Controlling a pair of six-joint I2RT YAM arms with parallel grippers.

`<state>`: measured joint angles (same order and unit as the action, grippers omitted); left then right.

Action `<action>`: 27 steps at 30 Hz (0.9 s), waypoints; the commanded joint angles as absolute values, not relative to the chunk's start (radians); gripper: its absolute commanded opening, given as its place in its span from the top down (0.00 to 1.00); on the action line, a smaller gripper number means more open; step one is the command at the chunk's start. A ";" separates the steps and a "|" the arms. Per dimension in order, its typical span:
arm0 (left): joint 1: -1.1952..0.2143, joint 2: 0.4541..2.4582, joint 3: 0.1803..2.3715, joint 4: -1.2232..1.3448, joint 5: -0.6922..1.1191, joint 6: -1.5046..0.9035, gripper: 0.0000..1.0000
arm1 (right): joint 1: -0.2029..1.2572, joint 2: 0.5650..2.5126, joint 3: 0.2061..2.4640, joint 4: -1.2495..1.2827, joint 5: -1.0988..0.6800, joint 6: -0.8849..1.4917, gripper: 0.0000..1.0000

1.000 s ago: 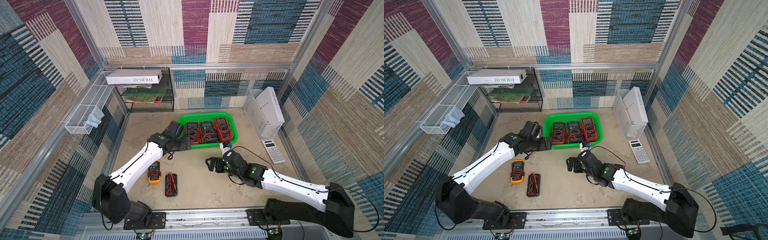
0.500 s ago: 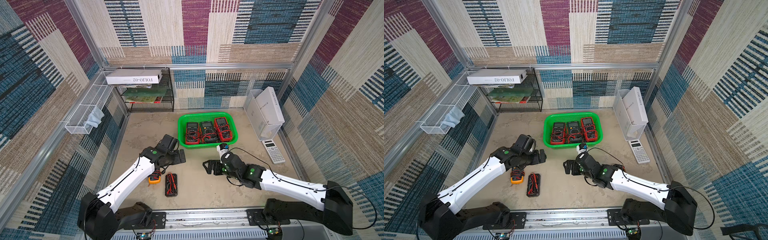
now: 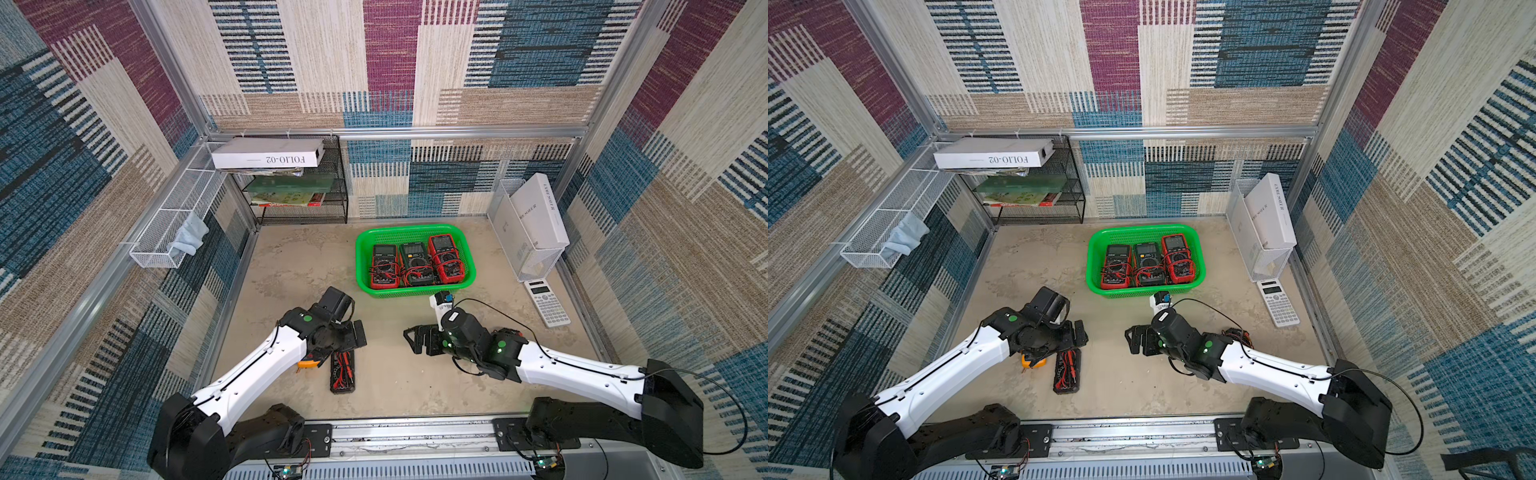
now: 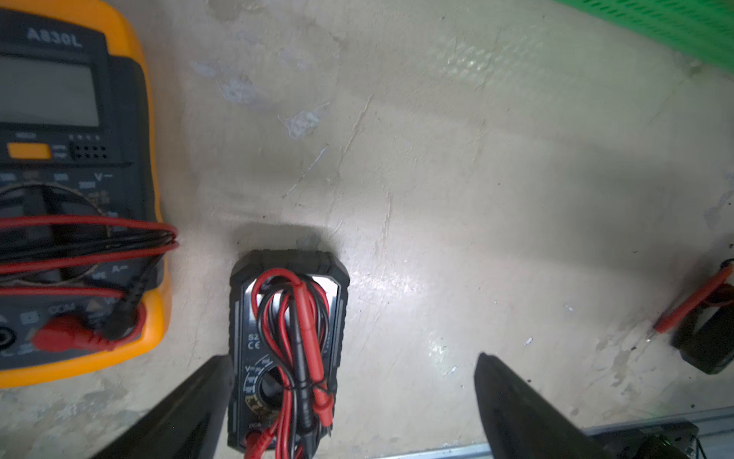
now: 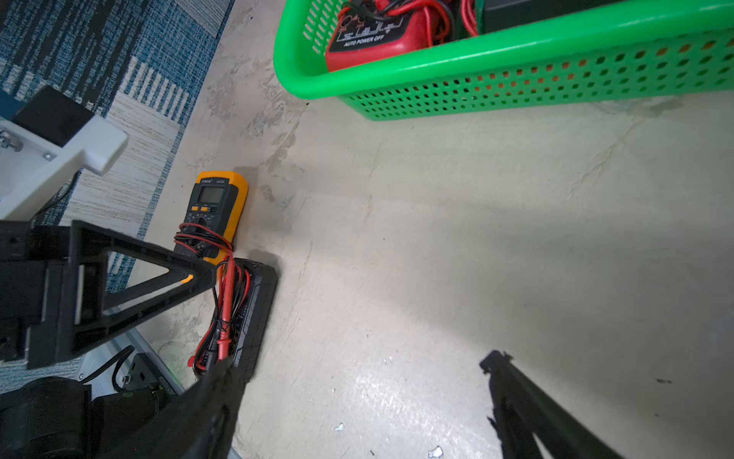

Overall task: Put the multimeter into the basket
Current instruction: Pick up the multimeter from the center of the board.

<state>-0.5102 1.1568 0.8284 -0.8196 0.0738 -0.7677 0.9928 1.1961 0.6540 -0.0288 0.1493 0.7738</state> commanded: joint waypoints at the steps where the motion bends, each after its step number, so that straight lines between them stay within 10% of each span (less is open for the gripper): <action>1: -0.511 1.136 0.816 -0.873 0.075 -0.783 0.00 | 0.993 1.221 0.663 0.003 0.129 0.747 0.00; 27: -0.515 1.019 0.687 -0.963 0.061 -0.837 0.00 | 1.008 1.275 0.691 0.005 0.109 0.761 0.00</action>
<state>-0.5133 1.0115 0.6899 -0.9501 0.0734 -0.8268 1.0050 1.2736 0.6807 -0.0036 0.1036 0.7547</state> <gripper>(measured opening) 0.996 0.995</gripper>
